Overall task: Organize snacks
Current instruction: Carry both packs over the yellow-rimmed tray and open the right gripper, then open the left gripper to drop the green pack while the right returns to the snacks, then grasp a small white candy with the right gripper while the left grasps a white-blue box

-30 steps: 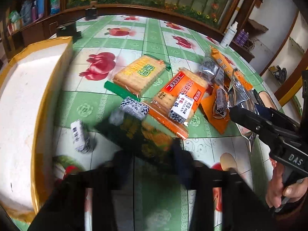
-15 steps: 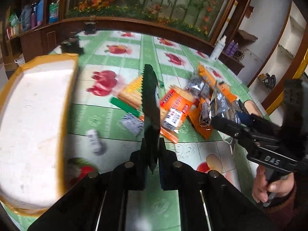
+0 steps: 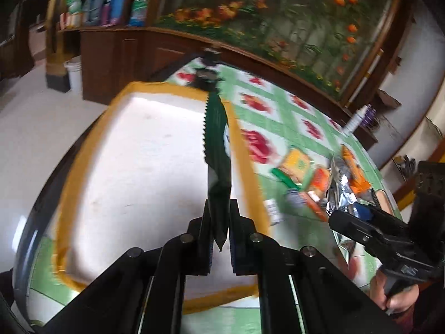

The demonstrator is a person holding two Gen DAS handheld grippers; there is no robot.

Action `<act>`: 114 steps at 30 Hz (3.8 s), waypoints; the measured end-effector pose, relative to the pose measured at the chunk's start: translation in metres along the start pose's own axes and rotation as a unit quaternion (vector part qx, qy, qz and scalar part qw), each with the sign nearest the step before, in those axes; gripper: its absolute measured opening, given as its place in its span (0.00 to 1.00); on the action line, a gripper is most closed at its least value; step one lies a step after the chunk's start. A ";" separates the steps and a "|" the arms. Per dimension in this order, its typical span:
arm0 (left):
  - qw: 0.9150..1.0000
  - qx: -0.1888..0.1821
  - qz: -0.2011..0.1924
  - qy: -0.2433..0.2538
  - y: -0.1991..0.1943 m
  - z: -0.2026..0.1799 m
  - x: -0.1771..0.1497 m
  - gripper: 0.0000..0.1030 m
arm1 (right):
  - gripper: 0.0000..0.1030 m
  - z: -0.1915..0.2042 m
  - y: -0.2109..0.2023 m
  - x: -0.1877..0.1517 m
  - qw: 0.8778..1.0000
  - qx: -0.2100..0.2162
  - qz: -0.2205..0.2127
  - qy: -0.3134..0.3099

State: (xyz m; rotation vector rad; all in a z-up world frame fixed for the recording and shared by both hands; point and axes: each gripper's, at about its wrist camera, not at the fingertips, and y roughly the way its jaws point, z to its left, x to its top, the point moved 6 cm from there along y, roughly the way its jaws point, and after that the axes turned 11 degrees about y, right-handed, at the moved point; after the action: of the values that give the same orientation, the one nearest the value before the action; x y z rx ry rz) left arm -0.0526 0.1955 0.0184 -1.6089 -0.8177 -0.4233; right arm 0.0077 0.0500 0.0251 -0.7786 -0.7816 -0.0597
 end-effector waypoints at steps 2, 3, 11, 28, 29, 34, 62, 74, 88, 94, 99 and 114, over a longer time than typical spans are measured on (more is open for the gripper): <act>1.000 0.006 0.007 -0.008 0.001 0.013 -0.006 0.08 | 0.64 0.028 0.017 -0.001 1.000 0.014 0.011 -0.015; 1.000 0.008 0.011 -0.011 0.001 0.020 -0.010 0.08 | 0.64 0.043 0.026 -0.002 0.999 0.019 0.016 -0.024; 0.999 0.019 0.026 -0.031 0.003 0.061 -0.032 0.09 | 0.64 0.114 0.087 -0.028 0.991 -0.015 0.049 -0.122; 1.000 0.028 0.007 0.005 0.000 0.063 -0.031 0.31 | 0.64 0.102 0.105 -0.038 0.990 -0.026 0.063 -0.127; 1.000 0.024 0.005 0.003 -0.001 0.062 -0.031 0.33 | 0.64 0.102 0.103 -0.037 0.990 -0.025 0.061 -0.126; 0.999 0.031 -0.006 0.012 -0.013 0.059 -0.026 0.45 | 0.64 0.092 0.073 -0.021 0.995 0.009 0.031 -0.098; 0.996 0.001 -0.045 0.081 -0.038 -0.008 0.015 0.52 | 0.35 -0.056 0.077 0.003 0.983 -0.171 0.061 -0.040; 0.992 -0.062 0.000 0.112 -0.007 -0.075 0.008 0.52 | 0.15 -0.056 0.002 0.011 0.996 -0.086 -0.016 0.029; 0.974 -0.083 0.056 0.202 0.095 -0.193 0.011 0.51 | 0.15 -0.134 -0.077 0.012 0.980 -0.085 -0.097 0.151; 0.973 -0.071 0.074 0.209 0.124 -0.199 0.010 0.33 | 0.15 -0.131 -0.079 0.012 0.981 -0.079 -0.099 0.144; 0.973 -0.065 0.065 0.210 0.127 -0.200 0.010 0.19 | 0.15 -0.128 -0.075 0.011 0.983 -0.078 -0.093 0.140; 0.981 -0.033 -0.006 0.192 0.059 -0.160 0.015 0.19 | 0.15 -0.105 -0.052 0.003 0.988 -0.076 -0.072 0.112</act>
State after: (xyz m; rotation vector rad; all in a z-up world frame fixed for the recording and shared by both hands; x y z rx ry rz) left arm 0.0268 0.0440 0.0214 -1.5178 -0.5241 -0.7505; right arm 0.0571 -0.0558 0.0110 -0.8426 -0.6229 -0.3358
